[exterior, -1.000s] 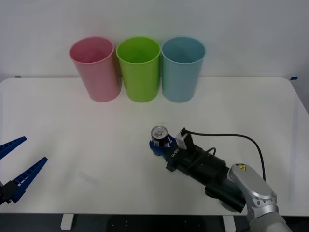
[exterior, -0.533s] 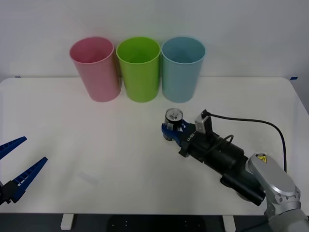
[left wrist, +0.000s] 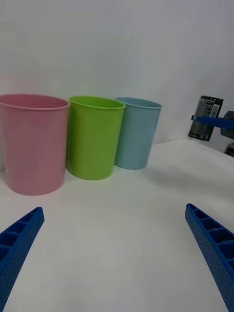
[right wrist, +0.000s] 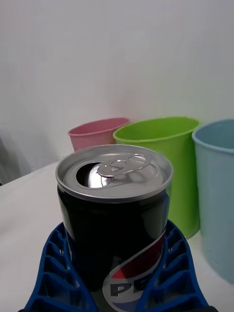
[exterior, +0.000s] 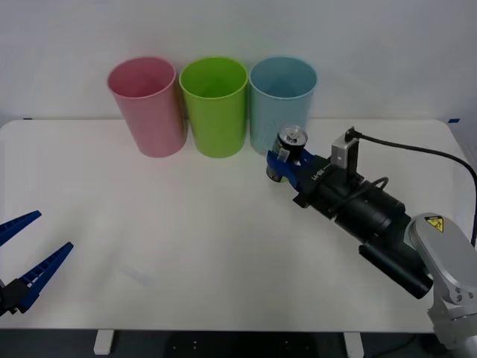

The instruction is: Grasp the object on the table and drop it into the matching bin: aluminum can to the light blue bin, PET bottle to the pink bin.

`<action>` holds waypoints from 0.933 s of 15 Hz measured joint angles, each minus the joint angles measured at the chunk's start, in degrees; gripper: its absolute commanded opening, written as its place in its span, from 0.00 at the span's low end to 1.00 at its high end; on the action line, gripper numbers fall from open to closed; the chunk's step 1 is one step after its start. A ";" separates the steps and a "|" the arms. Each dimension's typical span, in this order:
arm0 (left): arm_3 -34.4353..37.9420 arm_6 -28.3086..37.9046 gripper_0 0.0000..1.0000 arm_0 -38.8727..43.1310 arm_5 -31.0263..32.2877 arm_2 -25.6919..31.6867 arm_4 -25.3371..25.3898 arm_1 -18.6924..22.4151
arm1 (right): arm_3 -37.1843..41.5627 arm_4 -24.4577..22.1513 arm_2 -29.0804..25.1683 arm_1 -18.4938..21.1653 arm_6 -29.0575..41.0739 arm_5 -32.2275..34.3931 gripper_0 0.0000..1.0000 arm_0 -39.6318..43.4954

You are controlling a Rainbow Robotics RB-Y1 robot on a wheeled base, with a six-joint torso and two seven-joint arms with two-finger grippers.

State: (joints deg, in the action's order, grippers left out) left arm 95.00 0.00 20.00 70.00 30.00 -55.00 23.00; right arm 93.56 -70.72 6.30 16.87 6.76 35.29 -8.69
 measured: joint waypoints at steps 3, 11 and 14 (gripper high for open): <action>0.00 0.00 1.00 0.00 0.00 0.00 0.00 0.00 | 3.75 -3.90 -1.64 0.01 5.29 -1.08 0.00 -0.04; 0.00 0.00 1.00 0.00 0.00 0.00 0.00 0.00 | 5.71 -11.22 -6.07 1.18 15.87 -1.31 0.00 -6.19; 0.00 0.00 1.00 0.00 0.00 0.00 0.00 0.00 | 1.55 -11.39 -7.57 2.55 16.34 -0.46 0.00 -11.10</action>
State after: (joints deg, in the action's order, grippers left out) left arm 95.00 0.00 20.00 70.00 30.00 -55.00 23.00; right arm 95.11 -82.12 -1.27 19.42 23.11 34.82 -19.79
